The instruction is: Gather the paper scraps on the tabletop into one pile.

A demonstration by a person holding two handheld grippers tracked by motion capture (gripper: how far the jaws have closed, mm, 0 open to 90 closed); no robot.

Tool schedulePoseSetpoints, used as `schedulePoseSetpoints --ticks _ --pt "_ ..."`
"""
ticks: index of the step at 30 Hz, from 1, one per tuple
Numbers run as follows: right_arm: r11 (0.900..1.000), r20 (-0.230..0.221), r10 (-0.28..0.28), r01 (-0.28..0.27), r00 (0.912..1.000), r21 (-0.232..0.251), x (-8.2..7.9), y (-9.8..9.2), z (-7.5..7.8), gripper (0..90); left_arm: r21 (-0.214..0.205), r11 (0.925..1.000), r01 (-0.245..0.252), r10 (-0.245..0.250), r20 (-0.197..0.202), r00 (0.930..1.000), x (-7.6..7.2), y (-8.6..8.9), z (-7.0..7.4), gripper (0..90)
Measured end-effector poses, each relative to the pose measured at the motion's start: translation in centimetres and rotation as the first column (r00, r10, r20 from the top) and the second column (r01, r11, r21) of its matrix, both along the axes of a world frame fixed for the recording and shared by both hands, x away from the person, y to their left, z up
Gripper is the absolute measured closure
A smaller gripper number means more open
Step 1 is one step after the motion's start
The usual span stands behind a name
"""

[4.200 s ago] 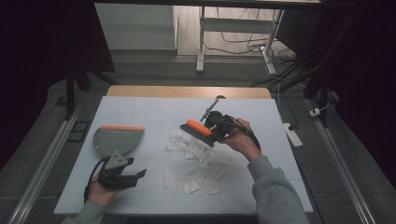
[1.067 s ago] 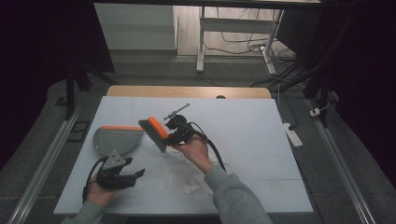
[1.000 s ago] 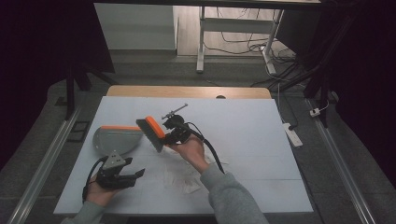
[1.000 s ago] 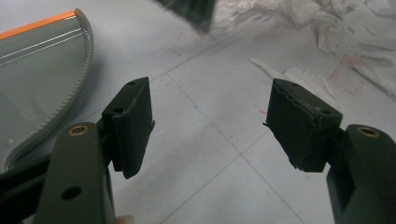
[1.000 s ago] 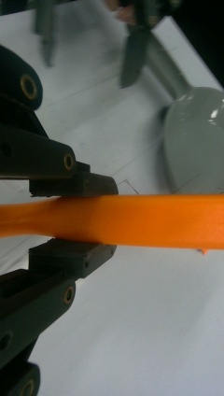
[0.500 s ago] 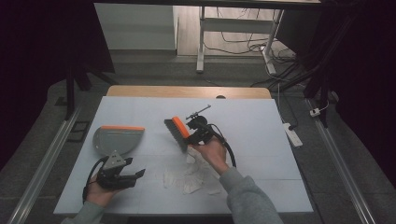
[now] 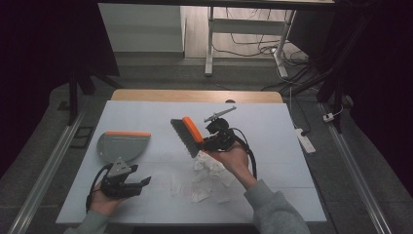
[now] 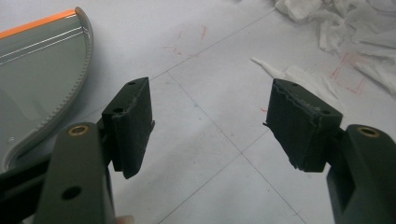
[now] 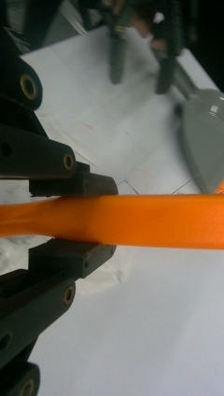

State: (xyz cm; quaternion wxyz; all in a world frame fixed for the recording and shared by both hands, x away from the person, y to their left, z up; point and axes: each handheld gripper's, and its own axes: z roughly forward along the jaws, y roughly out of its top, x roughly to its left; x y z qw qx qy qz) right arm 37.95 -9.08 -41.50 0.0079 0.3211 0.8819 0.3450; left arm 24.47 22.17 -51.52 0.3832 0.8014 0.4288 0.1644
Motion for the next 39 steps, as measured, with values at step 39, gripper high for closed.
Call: schedulePoseSetpoints --ticks 39 --pt "0.8769 -0.105 0.377 -0.391 0.9204 -0.280 -9.4 5.7 -3.5 70.6 -0.055 0.9917 -0.117 0.119 0.037 0.9922 0.1 2.6 0.9 26.6"
